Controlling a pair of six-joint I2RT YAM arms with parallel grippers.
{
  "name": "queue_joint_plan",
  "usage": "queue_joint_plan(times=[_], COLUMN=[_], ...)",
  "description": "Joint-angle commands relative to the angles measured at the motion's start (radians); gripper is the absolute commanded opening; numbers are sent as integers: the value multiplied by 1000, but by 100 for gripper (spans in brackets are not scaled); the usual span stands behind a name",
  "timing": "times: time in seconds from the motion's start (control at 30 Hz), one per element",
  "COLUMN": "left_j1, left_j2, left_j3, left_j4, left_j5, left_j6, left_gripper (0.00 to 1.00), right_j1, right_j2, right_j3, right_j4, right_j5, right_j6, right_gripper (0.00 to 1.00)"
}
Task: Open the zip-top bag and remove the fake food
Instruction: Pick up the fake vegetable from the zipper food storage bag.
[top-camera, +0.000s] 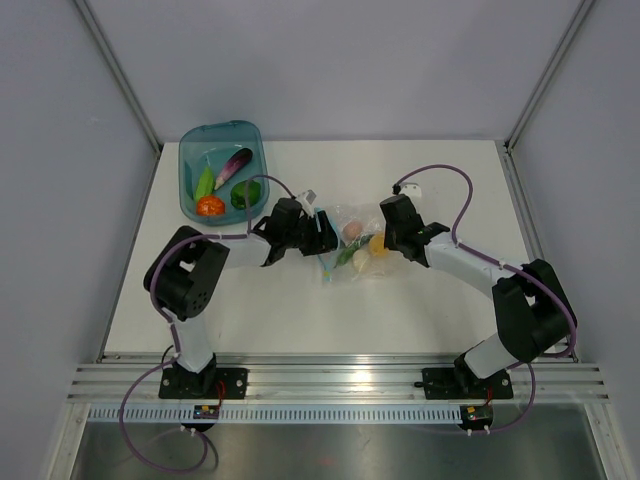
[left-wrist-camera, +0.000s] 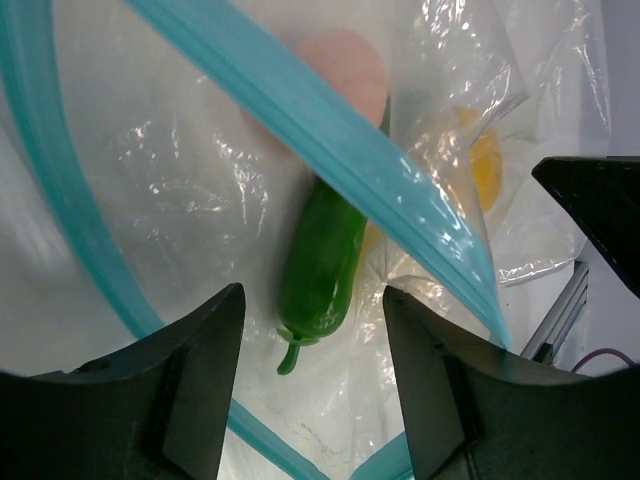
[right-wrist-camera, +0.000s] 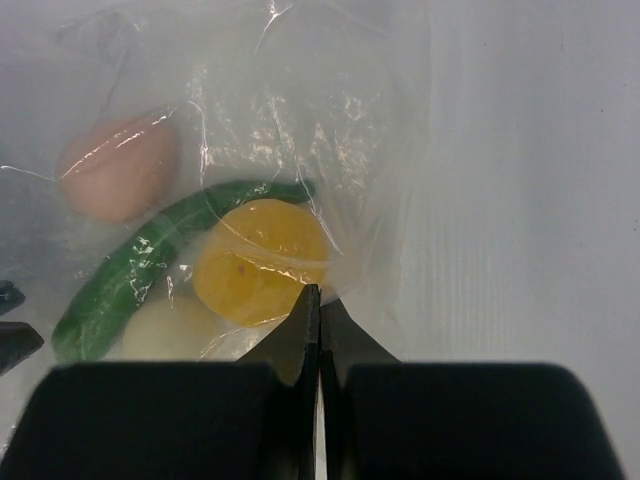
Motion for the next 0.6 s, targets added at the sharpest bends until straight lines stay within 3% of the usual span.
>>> queue_joint_plan(times=[0.0, 0.17, 0.2, 0.57], left_j1=[-6, -12, -14, -87], left_j2=[36, 64, 55, 47], left_j3=[55, 63, 63, 138], left_j4=[14, 39, 35, -127], left_j5=[62, 100, 91, -28], left_j6=[37, 31, 39, 195], left_gripper=[62, 66, 70, 81], right_j1=[-11, -15, -15, -18], right_j2=[0, -12, -14, -15], right_j3=[29, 23, 22, 20], right_j4=[32, 37, 37, 41], right_j5=[-33, -51, -53, -63], right_j6=[12, 17, 17, 17], right_gripper=[0, 0, 0, 0])
